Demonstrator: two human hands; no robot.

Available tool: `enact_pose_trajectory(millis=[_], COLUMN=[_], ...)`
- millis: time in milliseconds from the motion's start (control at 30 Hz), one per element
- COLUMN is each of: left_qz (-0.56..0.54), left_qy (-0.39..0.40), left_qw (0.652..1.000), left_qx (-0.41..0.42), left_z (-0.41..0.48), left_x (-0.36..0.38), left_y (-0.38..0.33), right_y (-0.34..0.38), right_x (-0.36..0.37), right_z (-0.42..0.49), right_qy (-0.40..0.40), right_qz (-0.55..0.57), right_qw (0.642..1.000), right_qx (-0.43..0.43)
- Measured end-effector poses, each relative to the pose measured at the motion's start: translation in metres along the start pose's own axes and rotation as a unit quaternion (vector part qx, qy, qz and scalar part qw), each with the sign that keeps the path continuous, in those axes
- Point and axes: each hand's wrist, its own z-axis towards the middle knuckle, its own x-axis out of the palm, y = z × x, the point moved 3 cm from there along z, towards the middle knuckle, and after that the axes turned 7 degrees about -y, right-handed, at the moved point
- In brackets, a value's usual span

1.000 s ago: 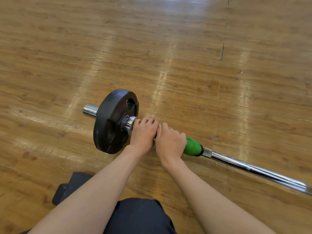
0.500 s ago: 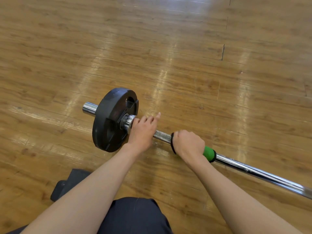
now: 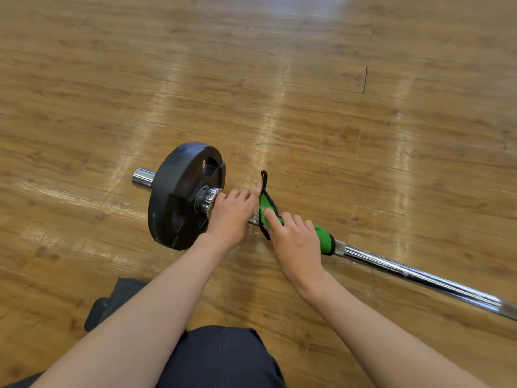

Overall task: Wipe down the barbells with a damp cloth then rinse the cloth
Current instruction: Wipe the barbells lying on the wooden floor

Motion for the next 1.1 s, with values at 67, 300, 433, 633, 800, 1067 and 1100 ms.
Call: enact_pose_trajectory(millis=[67,300,433,633,800,1067,1100], left_qz=[0.005,-0.001,0.002,0.038,0.047,0.032,0.031], left_qy=[0.013,0.009,0.030,0.106,0.111,0.093,0.093], left_qw=[1.000,1.000,0.999,0.993,0.993,0.995,0.995], left_qx=[0.003,0.012,0.020,0.037,0.009,-0.014,-0.015], left_z=[0.001,0.005,0.008,0.018,0.015,0.006,0.007], left_x=[-0.001,-0.002,-0.003,-0.008,-0.014,-0.008,-0.007], left_y=[0.000,0.000,0.000,-0.001,-0.007,-0.006,-0.006], right_y=[-0.010,-0.039,-0.034,0.001,-0.005,-0.052,-0.050], right_x=[-0.005,-0.022,0.005,0.005,-0.012,-0.028,-0.020], right_z=[-0.010,0.013,0.060,0.075,0.016,-0.001,0.016], right_qy=[-0.014,0.178,0.469,0.385,0.043,0.181,0.265], right_qz=[-0.010,0.044,0.152,0.187,0.061,0.046,0.066], right_qw=[1.000,0.968,0.831,0.868,0.996,0.952,0.917], right_qx=[0.005,0.172,0.256,0.250,0.052,0.240,0.289])
